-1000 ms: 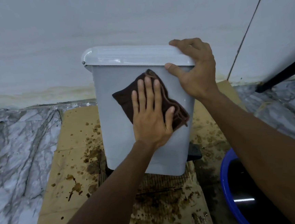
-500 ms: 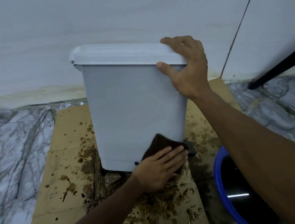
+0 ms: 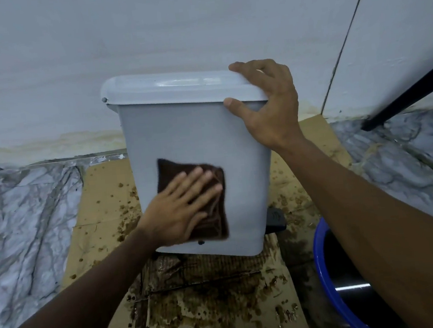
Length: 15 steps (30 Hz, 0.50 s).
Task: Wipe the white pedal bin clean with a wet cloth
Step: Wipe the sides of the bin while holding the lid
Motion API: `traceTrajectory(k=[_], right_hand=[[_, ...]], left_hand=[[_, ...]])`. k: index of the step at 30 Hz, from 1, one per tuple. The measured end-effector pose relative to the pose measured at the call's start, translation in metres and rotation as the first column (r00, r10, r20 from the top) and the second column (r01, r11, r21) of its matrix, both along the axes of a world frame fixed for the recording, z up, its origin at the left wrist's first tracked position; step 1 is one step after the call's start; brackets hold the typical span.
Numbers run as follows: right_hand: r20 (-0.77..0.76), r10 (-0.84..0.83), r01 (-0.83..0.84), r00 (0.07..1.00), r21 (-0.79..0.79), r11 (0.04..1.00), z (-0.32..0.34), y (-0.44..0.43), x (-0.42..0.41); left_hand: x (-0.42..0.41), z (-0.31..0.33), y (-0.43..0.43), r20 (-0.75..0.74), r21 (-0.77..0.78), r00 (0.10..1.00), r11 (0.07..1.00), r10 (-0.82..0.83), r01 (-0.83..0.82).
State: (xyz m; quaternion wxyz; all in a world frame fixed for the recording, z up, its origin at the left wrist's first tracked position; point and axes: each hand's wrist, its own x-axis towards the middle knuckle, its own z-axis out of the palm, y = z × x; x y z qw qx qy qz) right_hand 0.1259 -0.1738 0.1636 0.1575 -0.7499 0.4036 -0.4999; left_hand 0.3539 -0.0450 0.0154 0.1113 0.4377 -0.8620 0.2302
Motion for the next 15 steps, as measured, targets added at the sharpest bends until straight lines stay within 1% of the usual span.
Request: traceTrajectory(k=[2,4,6,7,8,9,11,13,15], right_hand=[[-0.002,0.000,0.000,1.000,0.004,1.000,0.000,0.000,0.001],[-0.010,0.002,-0.002,1.000,0.001,1.000,-0.001,-0.002,0.001],[-0.013,-0.003,0.003,1.000,0.000,1.000,-0.002,-0.004,0.000],[-0.012,-0.004,0.004,1.000,0.000,1.000,-0.002,-0.005,0.000],[-0.008,-0.004,0.004,1.000,0.000,1.000,-0.002,-0.006,0.000],[-0.005,-0.003,0.003,1.000,-0.001,1.000,-0.002,-0.006,0.000],[-0.001,-0.001,0.001,1.000,-0.003,1.000,-0.003,-0.007,0.000],[0.005,-0.001,0.001,1.000,-0.005,1.000,-0.002,-0.007,0.000],[0.010,0.002,-0.002,1.000,-0.008,1.000,-0.003,-0.005,0.000]], left_hand=[[-0.014,0.015,-0.014,-0.206,-0.065,0.968,0.985,0.141,-0.158],[-0.038,0.025,-0.029,-0.379,-0.089,0.893,0.952,0.240,-0.294],[-0.067,0.029,-0.037,-0.488,-0.071,0.823,0.927,0.291,-0.369],[-0.081,0.028,-0.038,-0.512,-0.060,0.807,0.925,0.295,-0.375],[-0.093,0.024,-0.038,-0.510,-0.055,0.813,0.932,0.283,-0.359],[-0.103,0.017,-0.035,-0.483,-0.056,0.837,0.945,0.256,-0.322],[-0.115,0.001,-0.024,-0.374,-0.056,0.912,0.977,0.169,-0.205],[-0.120,-0.017,-0.008,-0.202,-0.039,0.977,0.997,0.060,-0.070],[-0.117,-0.034,0.009,0.012,0.024,0.998,0.998,-0.055,0.054]])
